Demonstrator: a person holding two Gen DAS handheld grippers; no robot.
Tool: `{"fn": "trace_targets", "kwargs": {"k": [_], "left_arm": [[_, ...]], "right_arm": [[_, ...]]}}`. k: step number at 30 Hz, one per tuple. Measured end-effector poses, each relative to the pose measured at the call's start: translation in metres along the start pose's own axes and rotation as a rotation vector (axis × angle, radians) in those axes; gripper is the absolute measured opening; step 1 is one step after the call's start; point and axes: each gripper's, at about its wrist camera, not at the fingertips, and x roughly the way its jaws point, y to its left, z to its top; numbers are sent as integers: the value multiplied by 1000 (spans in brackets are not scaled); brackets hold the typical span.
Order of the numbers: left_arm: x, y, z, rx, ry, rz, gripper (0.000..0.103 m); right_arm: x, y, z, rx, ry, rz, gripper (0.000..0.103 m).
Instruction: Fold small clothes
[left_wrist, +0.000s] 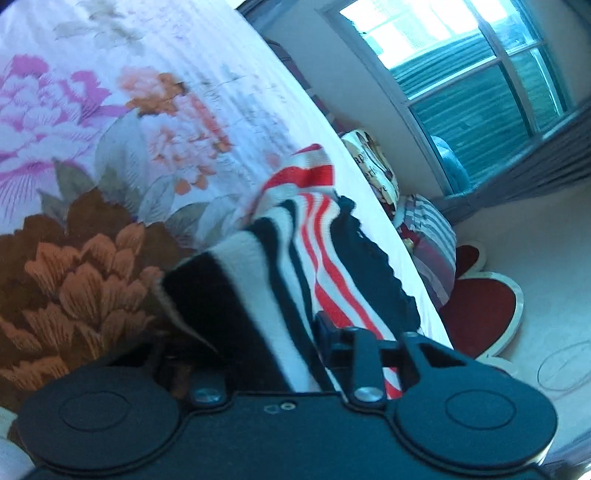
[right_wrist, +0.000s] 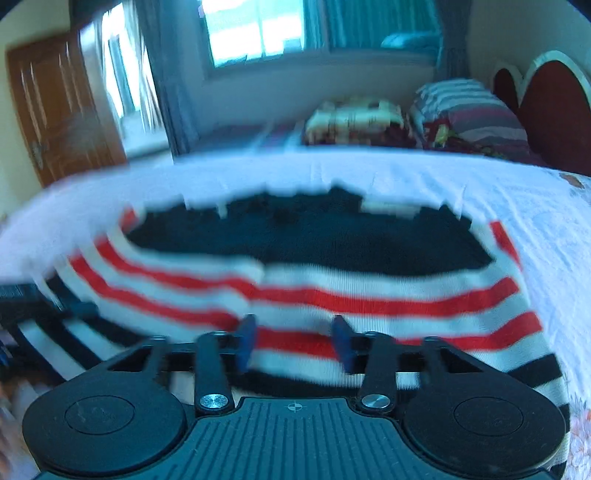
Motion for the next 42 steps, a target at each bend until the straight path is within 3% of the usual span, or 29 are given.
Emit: {"fn": "trace_targets", "kwargs": {"k": [3,6,12,16,19,24,29,31,34,36,39,41,42], "left_arm": [[-2,-4,-1,16,-14,2,22],[-8,-15,-3,81,-46,-7,17],[-22,-71,-8,333,-100,-70,17],[-20,-119,-24,500,-94,-140,17],[-9,-154,-44,611,-54,-194,17],[21,-192,-92,752,75,-264,17],[52,-194,-139,852,184,-247,17],[54,-188,-147,910,210,-209,21],[44,-184,-157,1005,211,-185,35],[33,-186,-163,1041,219,-182,54],[14,-187,-168,1047,245,-212,68],[-1,-186,-168,1045,251,-231,70],[-9,-185,-164,1034,248,-239,70]], "right_arm": [[2,18,-14,-135,-43,-59,41],[3,13,-18,-109,-51,-48,41],[2,11,-18,-102,-49,-34,41],[-1,5,-15,-84,-45,-13,41],[-10,-8,-13,-23,-51,9,41],[-41,-50,-22,98,-89,-48,41],[-72,-93,-38,170,-89,-118,41],[-81,-103,-43,190,-77,-109,41],[-100,-116,-45,223,-75,-94,41],[-111,-127,-44,272,-76,-80,41],[-126,-139,-36,348,-93,-55,41],[-135,-145,-29,388,-105,-34,41],[-137,-148,-25,405,-110,-22,49]]}}
